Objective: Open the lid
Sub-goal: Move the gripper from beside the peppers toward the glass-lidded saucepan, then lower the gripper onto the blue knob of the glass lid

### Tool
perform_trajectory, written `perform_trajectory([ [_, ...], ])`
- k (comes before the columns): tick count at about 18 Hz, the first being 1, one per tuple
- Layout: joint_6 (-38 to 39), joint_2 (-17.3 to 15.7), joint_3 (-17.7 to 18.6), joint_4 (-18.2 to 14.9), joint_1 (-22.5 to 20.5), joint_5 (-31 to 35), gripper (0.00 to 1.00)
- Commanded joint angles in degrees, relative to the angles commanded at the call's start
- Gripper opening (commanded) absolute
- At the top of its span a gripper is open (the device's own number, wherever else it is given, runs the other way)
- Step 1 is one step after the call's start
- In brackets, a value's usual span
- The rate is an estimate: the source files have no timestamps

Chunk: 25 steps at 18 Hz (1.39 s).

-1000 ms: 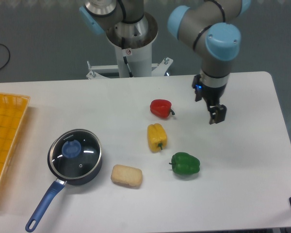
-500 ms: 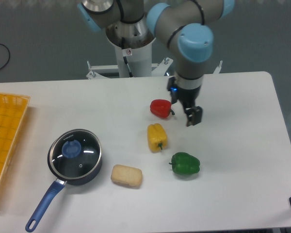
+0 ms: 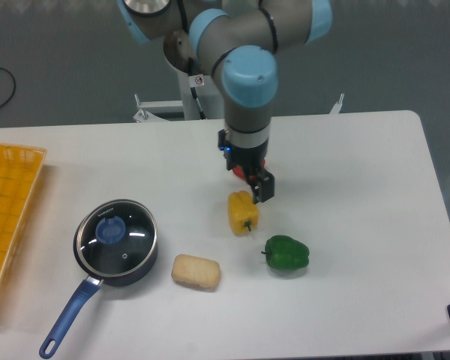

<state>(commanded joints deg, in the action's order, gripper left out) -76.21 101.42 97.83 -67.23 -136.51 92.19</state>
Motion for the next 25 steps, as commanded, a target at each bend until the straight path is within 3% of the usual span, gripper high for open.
perform_trajectory([
  [8,10.71,1.76,-1.59,0.17,5.98,-0.78,1.0],
  [17,19.51,5.01,-3.26,2.99,12.22,-0.78,1.0],
  [25,27.86,8.62,-5.55,3.07,15.48,-1.57,1.0],
])
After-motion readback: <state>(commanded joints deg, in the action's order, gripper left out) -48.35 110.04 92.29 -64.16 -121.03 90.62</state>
